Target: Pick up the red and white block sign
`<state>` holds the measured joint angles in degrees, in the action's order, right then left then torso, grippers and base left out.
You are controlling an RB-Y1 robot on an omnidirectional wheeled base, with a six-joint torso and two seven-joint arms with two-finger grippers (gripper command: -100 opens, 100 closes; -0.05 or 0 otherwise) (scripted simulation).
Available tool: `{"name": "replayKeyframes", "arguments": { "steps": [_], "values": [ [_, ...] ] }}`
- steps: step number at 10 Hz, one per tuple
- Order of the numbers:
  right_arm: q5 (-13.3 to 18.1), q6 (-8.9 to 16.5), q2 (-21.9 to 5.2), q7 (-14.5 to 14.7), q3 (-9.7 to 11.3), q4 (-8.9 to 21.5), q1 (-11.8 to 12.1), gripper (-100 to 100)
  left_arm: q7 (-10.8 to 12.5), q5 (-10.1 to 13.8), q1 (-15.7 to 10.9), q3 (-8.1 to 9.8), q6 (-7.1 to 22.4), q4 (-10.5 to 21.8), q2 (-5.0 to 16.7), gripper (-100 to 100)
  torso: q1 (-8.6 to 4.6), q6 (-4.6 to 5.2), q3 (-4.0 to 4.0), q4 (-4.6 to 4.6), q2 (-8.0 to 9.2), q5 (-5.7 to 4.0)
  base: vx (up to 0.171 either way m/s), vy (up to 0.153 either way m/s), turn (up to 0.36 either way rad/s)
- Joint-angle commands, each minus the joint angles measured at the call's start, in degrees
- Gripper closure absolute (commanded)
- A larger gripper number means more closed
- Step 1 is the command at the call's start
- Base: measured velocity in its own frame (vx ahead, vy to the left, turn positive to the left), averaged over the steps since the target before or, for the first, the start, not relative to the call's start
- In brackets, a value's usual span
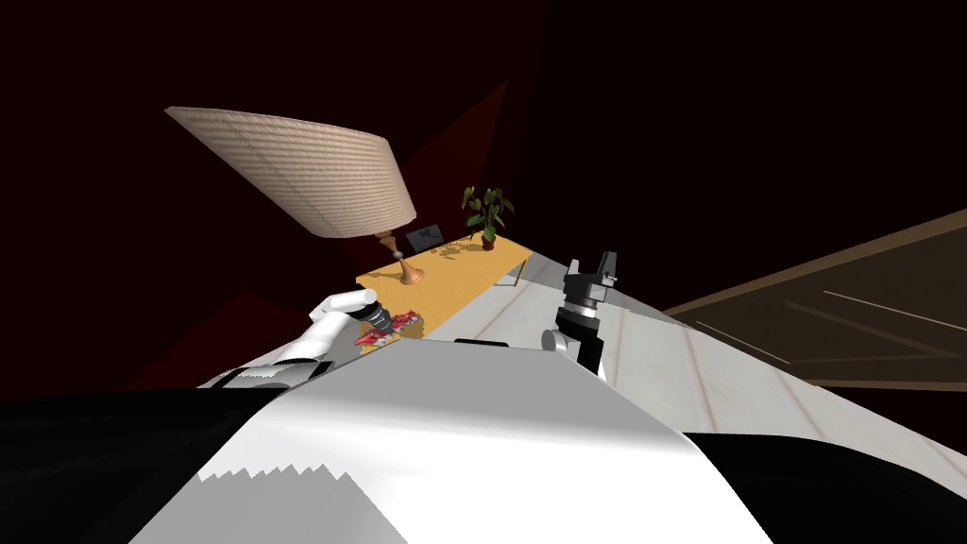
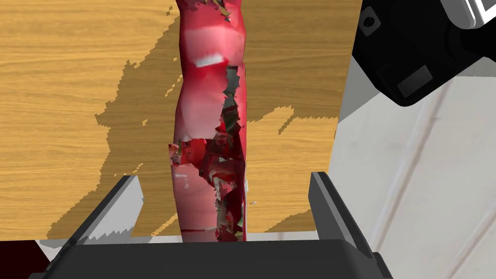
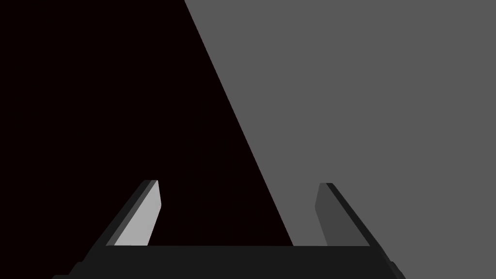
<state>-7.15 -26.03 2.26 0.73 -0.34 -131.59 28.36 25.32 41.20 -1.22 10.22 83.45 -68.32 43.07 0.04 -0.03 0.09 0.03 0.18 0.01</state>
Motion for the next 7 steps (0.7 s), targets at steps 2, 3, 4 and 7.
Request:
{"name": "replayKeyframes", "arguments": {
  "steps": [2, 3, 4, 7],
  "values": [
    [0.0, 0.0, 0.0, 0.0, 0.0, 0.0, 0.0, 0, -0.2, -1.6, -4.1, -2.33, -0.8, 3.9, -1.1, -100, -0.01, 0.01, 0.0, 0.0, -0.01, 0.0, -0.041, 0.016, 0.071],
    [0.0, 0.0, 0.0, 0.0, 0.0, 0.0, 0.0, 0, -0.2, -1.6, -5.2, -2.33, -0.8, 4.4, -1.1, -100, -0.01, 0.0, 0.0, 0.0, 0.01, 0.0, -0.037, 0.013, 0.032],
    [0.0, 0.0, 0.0, 0.0, 0.0, 0.0, 0.0, 0, -0.3, -2.6, -7.1, -3.74, -1.2, 6.6, -1.8, -100, -0.03, 0.02, 0.0, 0.01, -0.01, -0.01, -0.045, 0.023, 0.077],
    [0.0, 0.0, 0.0, 0.0, 0.0, 0.0, 0.0, 0, -0.4, -3.6, -11.1, -5.16, -1.6, 9.2, -2.5, -100, -0.02, 0.0, -0.01, 0.0, -0.02, -0.01, -0.035, 0.016, 0.048]
  ]
}}
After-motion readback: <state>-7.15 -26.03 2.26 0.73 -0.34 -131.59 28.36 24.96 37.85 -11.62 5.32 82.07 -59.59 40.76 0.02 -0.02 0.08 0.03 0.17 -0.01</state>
